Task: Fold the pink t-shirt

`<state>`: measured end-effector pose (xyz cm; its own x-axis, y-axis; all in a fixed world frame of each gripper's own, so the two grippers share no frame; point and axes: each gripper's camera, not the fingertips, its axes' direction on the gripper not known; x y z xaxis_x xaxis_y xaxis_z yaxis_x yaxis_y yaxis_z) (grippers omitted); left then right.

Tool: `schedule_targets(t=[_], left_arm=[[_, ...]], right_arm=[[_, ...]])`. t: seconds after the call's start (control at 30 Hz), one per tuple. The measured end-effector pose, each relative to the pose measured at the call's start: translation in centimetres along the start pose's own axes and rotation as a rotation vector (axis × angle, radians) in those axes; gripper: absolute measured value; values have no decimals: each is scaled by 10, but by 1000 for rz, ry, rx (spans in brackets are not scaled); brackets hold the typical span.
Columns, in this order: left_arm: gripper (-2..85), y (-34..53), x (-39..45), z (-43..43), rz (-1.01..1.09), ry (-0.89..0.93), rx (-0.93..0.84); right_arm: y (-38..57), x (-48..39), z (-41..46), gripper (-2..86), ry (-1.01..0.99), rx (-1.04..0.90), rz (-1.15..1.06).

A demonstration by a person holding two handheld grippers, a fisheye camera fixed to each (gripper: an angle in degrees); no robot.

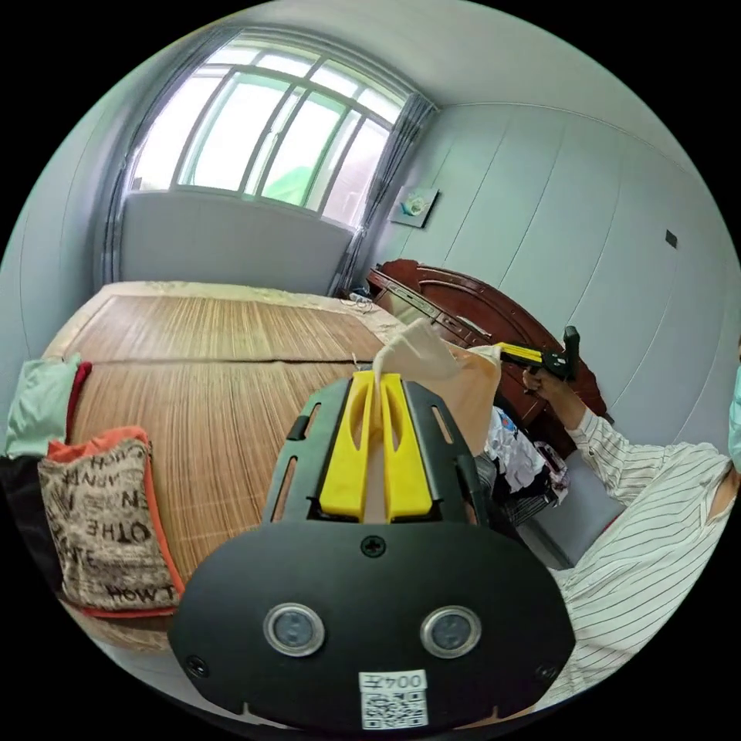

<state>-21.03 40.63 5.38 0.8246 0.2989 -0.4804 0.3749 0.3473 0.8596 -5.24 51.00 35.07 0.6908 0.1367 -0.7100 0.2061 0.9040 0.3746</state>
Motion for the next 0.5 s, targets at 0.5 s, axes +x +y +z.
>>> schedule_targets(t=[0.5], left_arm=[[8, -101, 178, -236, 205, -137, 480]], right_arm=[[-67, -28, -322, -10, 327, 506, 100]])
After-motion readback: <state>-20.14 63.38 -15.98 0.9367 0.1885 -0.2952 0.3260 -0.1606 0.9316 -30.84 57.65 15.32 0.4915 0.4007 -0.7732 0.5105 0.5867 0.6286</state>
